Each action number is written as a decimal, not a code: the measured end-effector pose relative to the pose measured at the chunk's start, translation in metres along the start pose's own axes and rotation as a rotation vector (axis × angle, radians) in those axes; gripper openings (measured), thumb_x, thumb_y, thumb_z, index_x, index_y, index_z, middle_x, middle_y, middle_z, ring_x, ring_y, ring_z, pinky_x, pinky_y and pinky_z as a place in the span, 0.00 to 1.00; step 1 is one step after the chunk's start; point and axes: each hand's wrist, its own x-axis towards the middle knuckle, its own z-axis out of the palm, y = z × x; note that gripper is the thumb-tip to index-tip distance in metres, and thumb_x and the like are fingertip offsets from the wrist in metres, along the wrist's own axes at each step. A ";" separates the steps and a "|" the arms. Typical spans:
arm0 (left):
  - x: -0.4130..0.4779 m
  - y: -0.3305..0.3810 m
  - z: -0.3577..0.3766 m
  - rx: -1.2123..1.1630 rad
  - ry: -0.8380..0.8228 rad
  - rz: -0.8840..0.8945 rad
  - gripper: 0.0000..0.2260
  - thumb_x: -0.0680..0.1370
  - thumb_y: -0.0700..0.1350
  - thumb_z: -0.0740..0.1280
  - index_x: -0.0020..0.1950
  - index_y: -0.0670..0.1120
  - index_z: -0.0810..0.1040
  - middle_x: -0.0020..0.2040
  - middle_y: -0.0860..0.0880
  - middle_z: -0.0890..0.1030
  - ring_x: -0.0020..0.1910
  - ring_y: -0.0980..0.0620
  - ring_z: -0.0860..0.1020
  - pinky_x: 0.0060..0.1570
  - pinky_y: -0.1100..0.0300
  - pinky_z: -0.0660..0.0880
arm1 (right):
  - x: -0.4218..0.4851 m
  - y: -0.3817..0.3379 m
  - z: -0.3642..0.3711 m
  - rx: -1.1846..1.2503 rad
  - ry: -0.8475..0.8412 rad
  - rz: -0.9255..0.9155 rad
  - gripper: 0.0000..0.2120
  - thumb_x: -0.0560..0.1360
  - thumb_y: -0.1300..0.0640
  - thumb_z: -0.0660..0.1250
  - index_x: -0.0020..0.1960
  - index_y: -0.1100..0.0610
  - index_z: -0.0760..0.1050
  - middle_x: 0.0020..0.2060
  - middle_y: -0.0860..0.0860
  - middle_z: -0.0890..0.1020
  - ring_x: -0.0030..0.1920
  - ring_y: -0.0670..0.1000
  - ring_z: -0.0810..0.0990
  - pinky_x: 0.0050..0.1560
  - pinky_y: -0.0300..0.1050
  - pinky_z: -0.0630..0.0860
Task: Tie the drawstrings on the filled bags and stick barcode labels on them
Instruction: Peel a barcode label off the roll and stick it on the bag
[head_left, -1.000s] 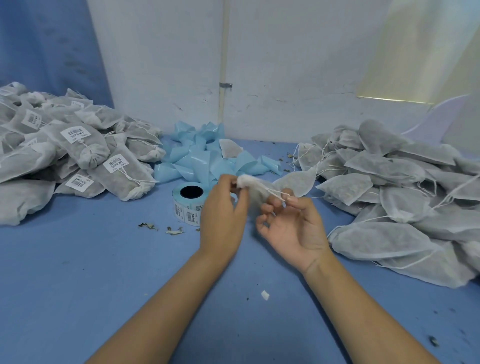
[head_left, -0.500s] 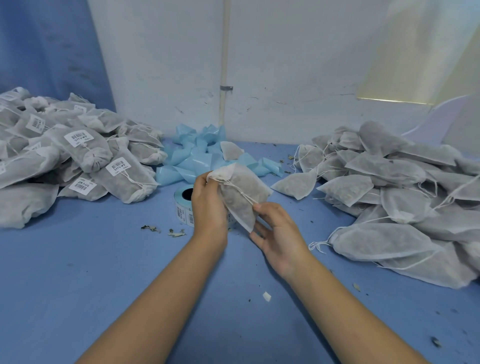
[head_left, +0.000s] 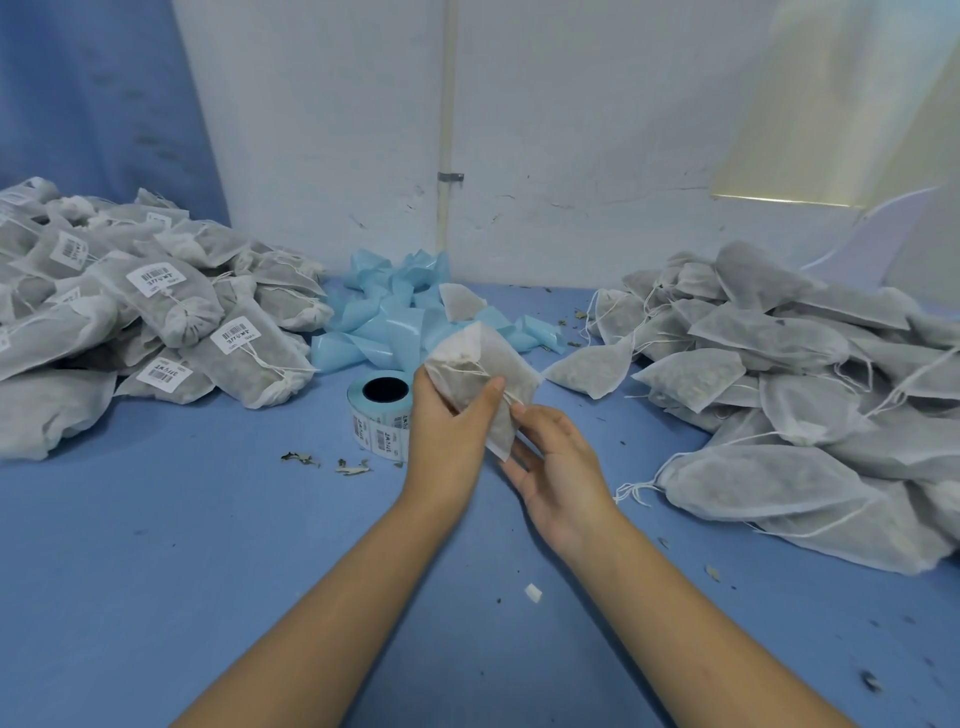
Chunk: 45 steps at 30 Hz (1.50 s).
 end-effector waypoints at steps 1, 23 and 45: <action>0.001 0.000 0.000 -0.006 0.010 0.002 0.10 0.75 0.38 0.70 0.51 0.46 0.72 0.45 0.50 0.79 0.39 0.64 0.79 0.39 0.70 0.74 | 0.000 0.000 0.000 -0.002 -0.009 -0.003 0.06 0.75 0.65 0.67 0.40 0.58 0.74 0.38 0.52 0.84 0.43 0.51 0.83 0.47 0.45 0.82; 0.010 0.016 -0.019 0.037 -0.176 -0.094 0.04 0.62 0.34 0.63 0.35 0.39 0.74 0.29 0.50 0.76 0.30 0.55 0.73 0.32 0.67 0.70 | 0.004 0.006 -0.012 -1.517 -0.188 -0.446 0.05 0.75 0.52 0.59 0.41 0.47 0.65 0.37 0.42 0.73 0.41 0.49 0.74 0.37 0.40 0.65; 0.014 0.002 -0.063 0.227 -0.354 -0.158 0.10 0.59 0.36 0.60 0.25 0.50 0.77 0.27 0.56 0.74 0.28 0.60 0.73 0.31 0.71 0.69 | 0.012 0.002 -0.024 -1.101 -0.051 -0.394 0.24 0.79 0.61 0.64 0.73 0.55 0.64 0.66 0.47 0.74 0.65 0.43 0.71 0.66 0.36 0.66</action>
